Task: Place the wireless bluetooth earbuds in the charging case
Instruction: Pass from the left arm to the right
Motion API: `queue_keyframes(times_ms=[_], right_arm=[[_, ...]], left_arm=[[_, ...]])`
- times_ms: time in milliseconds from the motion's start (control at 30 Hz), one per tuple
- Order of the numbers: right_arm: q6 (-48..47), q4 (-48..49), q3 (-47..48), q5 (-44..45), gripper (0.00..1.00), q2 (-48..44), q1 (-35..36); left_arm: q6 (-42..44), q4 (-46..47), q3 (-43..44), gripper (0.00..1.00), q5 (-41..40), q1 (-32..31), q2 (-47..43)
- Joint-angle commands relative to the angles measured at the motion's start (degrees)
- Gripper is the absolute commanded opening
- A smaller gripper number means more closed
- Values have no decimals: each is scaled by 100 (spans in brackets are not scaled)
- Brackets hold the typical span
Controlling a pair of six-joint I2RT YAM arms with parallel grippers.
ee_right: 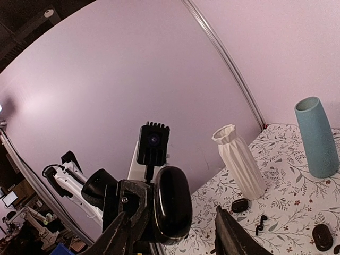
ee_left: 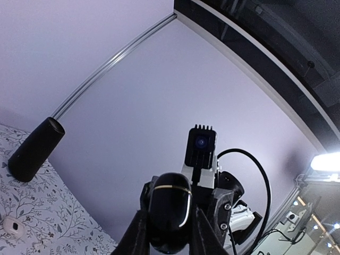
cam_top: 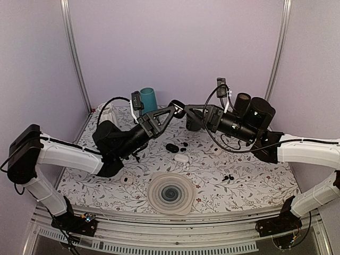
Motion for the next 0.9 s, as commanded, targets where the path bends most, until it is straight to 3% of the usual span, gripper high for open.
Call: queue_keyframes(times_ms=[0, 233, 467, 533, 600, 867], right_arm=[[-61, -105, 338, -195, 52, 212, -1], [-15, -241, 465, -391, 41, 307, -99], [170, -267, 458, -715, 13, 337, -238], [210, -294, 495, -849, 7, 343, -299], [238, -353, 532, -959, 4, 349, -373], [135, -670, 652, -1353, 4, 251, -626]], left_arm=[[-95, 85, 238, 0, 273, 57, 126], [-252, 186, 258, 0, 400, 151, 218], [-321, 203, 370, 0, 692, 255, 376], [-271, 40, 399, 9, 821, 291, 372], [-214, -89, 342, 28, 955, 348, 334], [297, -770, 30, 65, 1712, 658, -41]])
